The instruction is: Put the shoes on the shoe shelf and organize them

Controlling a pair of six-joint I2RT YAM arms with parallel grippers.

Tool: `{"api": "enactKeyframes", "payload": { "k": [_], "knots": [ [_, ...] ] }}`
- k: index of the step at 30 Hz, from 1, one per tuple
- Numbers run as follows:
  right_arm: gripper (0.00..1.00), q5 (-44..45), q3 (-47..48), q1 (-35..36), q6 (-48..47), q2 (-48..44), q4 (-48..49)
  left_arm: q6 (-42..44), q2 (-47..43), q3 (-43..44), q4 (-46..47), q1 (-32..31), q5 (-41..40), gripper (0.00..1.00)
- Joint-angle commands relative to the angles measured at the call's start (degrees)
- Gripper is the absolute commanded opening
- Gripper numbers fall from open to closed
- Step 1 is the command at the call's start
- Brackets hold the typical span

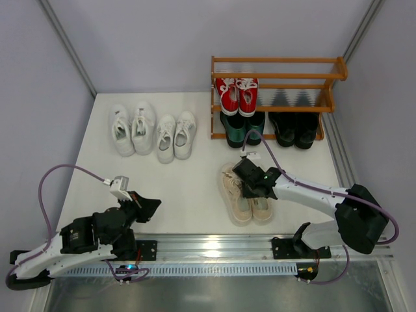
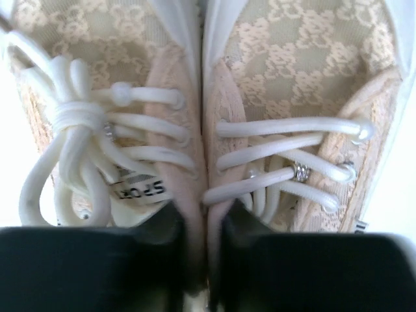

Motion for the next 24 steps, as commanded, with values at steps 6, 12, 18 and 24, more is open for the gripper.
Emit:
{"api": "enactKeyframes", "payload": {
  "k": [6, 12, 18, 24],
  "knots": [
    [0.04, -2.3, -3.2, -0.7, 0.6, -0.4, 6.1, -1.1, -0.4, 1.7, -0.5, 0.1, -1.0, 0.0],
    [0.04, 3.2, 1.4, -1.3, -2.8, -11.1, -2.3, -1.1, -0.4, 2.1, -0.6, 0.1, -0.9, 0.0],
    [0.04, 6.0, 8.8, -5.9, -9.5, -18.7, -11.6, -0.6, -0.1, 3.1, -0.7, 0.1, -1.0, 0.0],
    [0.04, 8.3, 16.1, -14.3, -16.9, -21.6, -17.2, 0.0, 0.3, 4.0, -0.6, 0.1, -1.0, 0.0]
  ]
}}
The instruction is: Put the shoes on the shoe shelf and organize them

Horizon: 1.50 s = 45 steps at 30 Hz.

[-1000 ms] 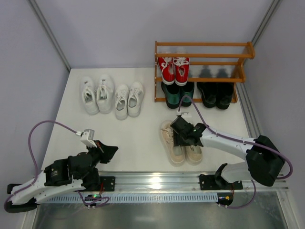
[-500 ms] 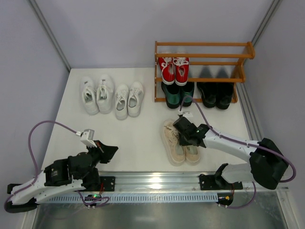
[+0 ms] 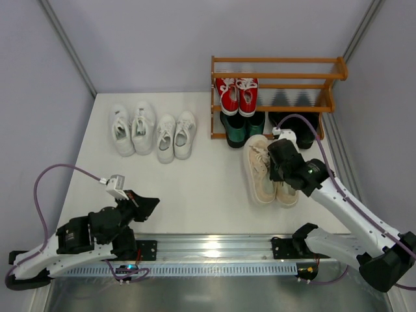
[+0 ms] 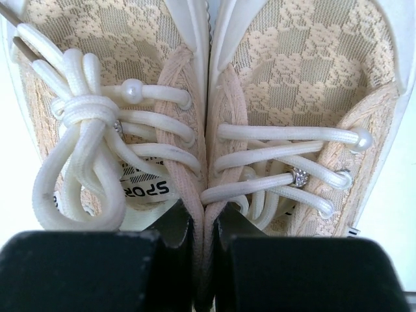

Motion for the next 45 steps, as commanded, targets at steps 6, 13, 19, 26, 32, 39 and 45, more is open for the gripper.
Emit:
{"api": "enactKeyframes", "payload": {
  "k": [6, 13, 19, 26, 32, 39, 45],
  "knots": [
    [0.04, 1.8, 14.8, -13.7, -11.8, 1.8, 1.0, 1.3, 1.1, 3.3, -0.2, 0.1, -1.5, 0.0],
    [0.04, -2.7, 26.1, -21.9, -15.6, 10.1, 3.6, 2.5, 1.8, 5.5, -0.2, 0.1, -2.0, 0.0],
    [0.04, -9.2, 38.2, -27.7, -17.8, 19.9, 2.2, 3.3, 1.1, 7.0, -0.8, 0.1, -2.2, 0.0],
    [0.04, -14.0, 55.1, -31.7, -19.2, 34.1, -4.3, 3.2, -2.2, 8.5, -3.2, 0.2, -2.4, 0.0],
    [0.04, -15.0, 59.7, -32.9, -19.7, 37.7, -6.6, 2.5, -6.6, 8.7, -4.4, 0.1, -2.5, 0.0],
    [0.04, -12.1, 48.6, -33.1, -20.8, 32.3, 1.4, 3.4, -4.9, 9.1, -3.7, 0.1, -2.0, 0.0],
    [0.04, -11.3, 54.2, -34.4, -22.4, 38.6, 4.0, 4.2, -4.4, 9.6, -2.9, 0.1, -2.2, 0.0]
  ]
}}
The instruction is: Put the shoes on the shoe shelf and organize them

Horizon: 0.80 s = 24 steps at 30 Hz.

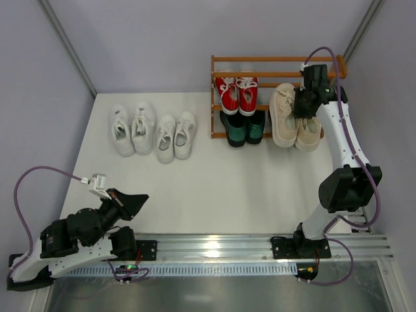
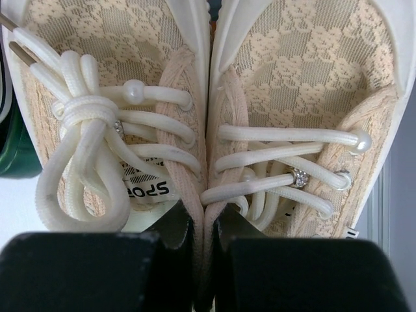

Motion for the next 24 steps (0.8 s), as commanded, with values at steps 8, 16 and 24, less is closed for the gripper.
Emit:
{"api": "enactKeyframes", "payload": {
  "k": [8, 16, 24],
  "knots": [
    [0.04, 3.0, 10.6, -1.3, -6.2, 7.6, 19.7, 1.9, -0.6, 3.3, -0.1, 0.1, -1.9, 0.0],
    [0.04, 0.3, 13.2, -3.8, -7.3, 12.2, 25.5, 1.8, -1.4, 3.4, -0.8, 0.1, -2.4, 0.0],
    [0.04, -2.1, 15.1, -4.0, -7.3, 13.0, 27.7, 1.8, -2.3, 3.3, -0.9, 0.1, -2.6, 0.0]
  ]
}}
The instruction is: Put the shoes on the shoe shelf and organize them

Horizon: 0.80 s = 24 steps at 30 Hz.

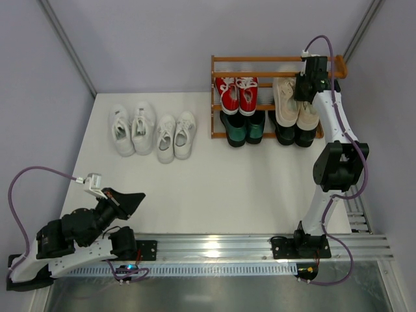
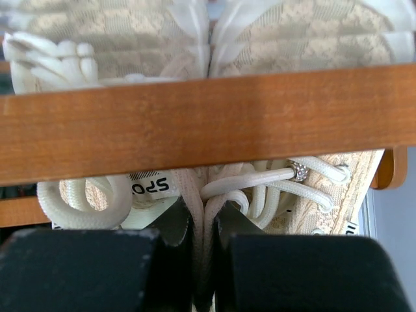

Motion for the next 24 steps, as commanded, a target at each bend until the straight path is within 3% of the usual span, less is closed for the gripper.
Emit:
{"api": "enactKeyframes", "payload": {
  "k": [1, 14, 15, 16, 18, 21, 24],
  "knots": [
    [0.04, -1.5, 5.3, -0.2, -0.9, -2.1, 11.4, 0.6, -2.2, 1.3, 0.0, 0.1, -1.6, 0.0],
    [0.04, -5.8, 7.7, -0.4, 3.6, 3.0, 14.2, 0.1, -2.4, 1.3, -0.5, 0.1, -1.8, 0.0],
    [0.07, -5.8, 7.7, -0.4, 4.0, 3.2, 14.2, 0.0, -2.4, 1.3, -0.5, 0.1, -1.9, 0.0],
    [0.25, -5.8, 7.4, -0.4, 4.8, 3.2, 14.1, 0.0, -2.4, 1.3, -0.5, 0.1, -1.9, 0.0],
    [0.39, -5.8, 6.9, -0.4, 5.3, 3.1, 14.0, 0.0, -2.3, 1.3, -0.5, 0.1, -2.0, 0.0],
    [0.53, -5.7, 5.3, -0.4, 5.8, 2.1, 14.7, 0.0, -2.1, 1.3, -0.6, 0.1, -2.0, 0.0],
    [0.6, -5.5, 2.8, -0.4, 6.0, 0.3, 16.2, -0.1, -2.2, 1.3, -0.6, 0.1, -1.9, 0.0]
  ]
}}
